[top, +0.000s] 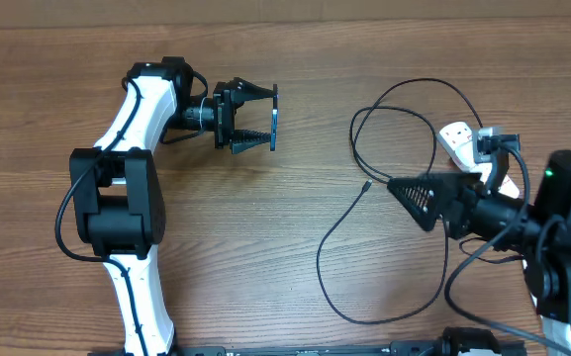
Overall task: Plug charger to phone and switch on socket
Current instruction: 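Move the right gripper to the cable's USB-C end and grasp it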
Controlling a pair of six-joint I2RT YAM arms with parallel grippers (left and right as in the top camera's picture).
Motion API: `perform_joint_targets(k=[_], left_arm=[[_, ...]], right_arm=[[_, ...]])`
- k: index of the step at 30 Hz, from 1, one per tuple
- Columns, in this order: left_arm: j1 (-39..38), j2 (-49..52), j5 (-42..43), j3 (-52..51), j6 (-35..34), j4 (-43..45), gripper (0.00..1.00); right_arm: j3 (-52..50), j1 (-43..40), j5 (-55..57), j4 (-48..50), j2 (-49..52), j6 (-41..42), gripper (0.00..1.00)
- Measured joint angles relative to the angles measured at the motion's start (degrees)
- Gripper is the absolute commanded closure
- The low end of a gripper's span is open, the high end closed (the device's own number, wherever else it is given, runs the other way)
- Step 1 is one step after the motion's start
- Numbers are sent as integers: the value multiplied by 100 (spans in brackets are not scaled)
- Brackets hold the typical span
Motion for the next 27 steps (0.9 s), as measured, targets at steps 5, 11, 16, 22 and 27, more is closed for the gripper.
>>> perform_joint_targets(k=[5, 11, 16, 22, 27], left_arm=[[0, 0, 0, 0, 0, 0, 24], [0, 0, 0, 0, 0, 0, 24], [0, 0, 0, 0, 0, 0, 24], [0, 0, 0, 0, 0, -2, 25], [0, 0, 0, 0, 0, -2, 24]], right_arm=[[24, 50, 2500, -966, 361, 686, 0], [24, 50, 3633, -1220, 1180, 1040, 0], [24, 50, 3025, -1172, 1775, 1082, 0], [24, 570, 2492, -1038, 2435, 605, 0], [24, 1663, 3248, -911, 2614, 754, 0]])
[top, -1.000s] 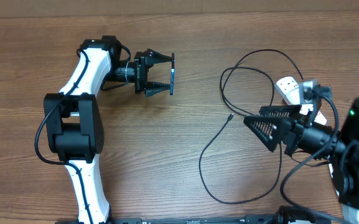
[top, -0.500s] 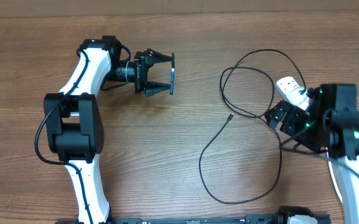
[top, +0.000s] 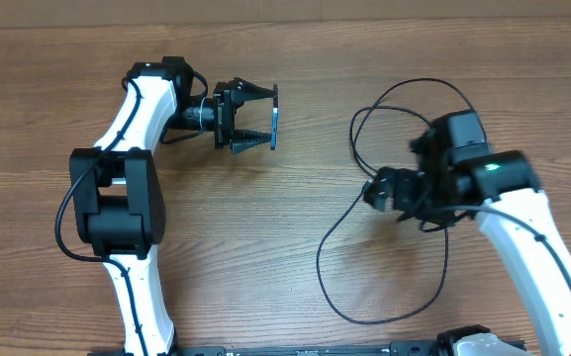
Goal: Plug charger to phone and switch on socket
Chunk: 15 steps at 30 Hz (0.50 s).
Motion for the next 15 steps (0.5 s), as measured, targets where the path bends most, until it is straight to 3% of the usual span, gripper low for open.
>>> perform_joint_targets(k=[7, 11, 15], left_arm=[[0, 0, 0, 0, 0, 0, 24], [0, 0, 0, 0, 0, 0, 24], [0, 0, 0, 0, 0, -2, 24]], right_arm=[[39, 1298, 826, 855, 0, 422, 0], [85, 1449, 577, 1537, 0, 350, 0], [380, 1456, 474, 1617, 0, 321, 0]])
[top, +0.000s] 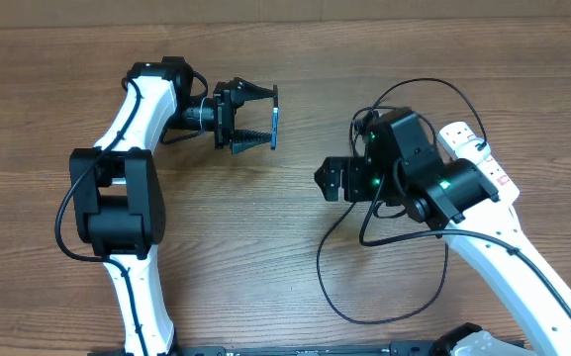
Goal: Plug charger to phone and switch on socket
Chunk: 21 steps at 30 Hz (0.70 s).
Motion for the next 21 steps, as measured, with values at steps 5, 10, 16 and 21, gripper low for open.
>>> perform_joint_targets(k=[5, 10, 16, 21], left_arm=[[0, 0, 2, 0, 0, -7, 24], [0, 0, 0, 0, 0, -11, 23], [0, 0, 0, 0, 0, -11, 23], [0, 0, 0, 0, 0, -13, 23]], right_arm=[[898, 0, -68, -46, -2, -39, 0], [1353, 2, -623, 522, -57, -35, 0], [1384, 247, -911, 575, 55, -37, 0], [1384, 1069, 157, 553, 490, 61, 0]])
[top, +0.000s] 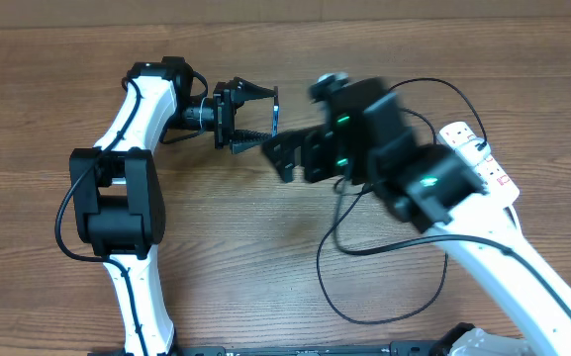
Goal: Plug charger to phone and switch on socket
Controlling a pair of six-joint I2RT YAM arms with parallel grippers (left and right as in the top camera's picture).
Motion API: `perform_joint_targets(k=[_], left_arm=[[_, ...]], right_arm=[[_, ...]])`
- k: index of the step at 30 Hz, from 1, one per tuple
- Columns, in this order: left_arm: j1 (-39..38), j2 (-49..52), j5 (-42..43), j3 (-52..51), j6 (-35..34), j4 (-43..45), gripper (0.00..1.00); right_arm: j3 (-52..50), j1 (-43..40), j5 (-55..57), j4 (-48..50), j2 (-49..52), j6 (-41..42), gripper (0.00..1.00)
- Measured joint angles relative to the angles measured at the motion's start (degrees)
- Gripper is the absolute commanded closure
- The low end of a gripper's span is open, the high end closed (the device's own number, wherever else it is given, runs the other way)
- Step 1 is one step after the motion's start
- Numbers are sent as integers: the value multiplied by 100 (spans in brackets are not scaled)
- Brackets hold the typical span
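The phone (275, 107) stands on edge as a thin blue slab at the table's upper middle, and my left gripper (268, 121) is shut on it from the left. My right gripper (281, 158) is motion-blurred just right of and below the phone, its fingers close together. The black charger cable (384, 314) rises from the table toward that gripper; the plug itself is hidden in the blur. The cable's other end runs to the white socket strip (471, 146) at the right, partly behind my right arm.
Loose loops of cable lie over the table's right half, under and around my right arm (483, 237). My left arm (127, 188) fills the left side. The table's far edge runs along the top of the view.
My right gripper has moved up and to the left, from the table's middle to right beside the phone. The cable followed it. My left gripper and the phone are unchanged.
The cable's plug first lay on the table left of my right gripper, which pointed at it. Then that gripper was over the plug. Then it was further left with the cable pulled along, and now it is beside the phone that my left gripper holds still.
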Motion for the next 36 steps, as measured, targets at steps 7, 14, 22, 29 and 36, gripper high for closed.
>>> perform_joint_targets(k=[7, 14, 22, 29, 36], left_arm=[[-2, 0, 0, 0, 0, 2, 24], [-72, 0, -7, 0, 2, 17, 24], [-201, 0, -127, 0, 7, 90, 24], [-201, 0, -136, 0, 7, 90, 24], [-201, 0, -133, 0, 7, 87, 24]], right_arm=[[2, 968, 2035, 20, 494, 511, 0], [372, 979, 2881, 83, 861, 741, 5], [1021, 977, 2892, -258, 1097, 833, 7], [1029, 944, 2900, -332, 1556, 1246, 11], [1029, 813, 2949, -442, 1718, 1451, 17]])
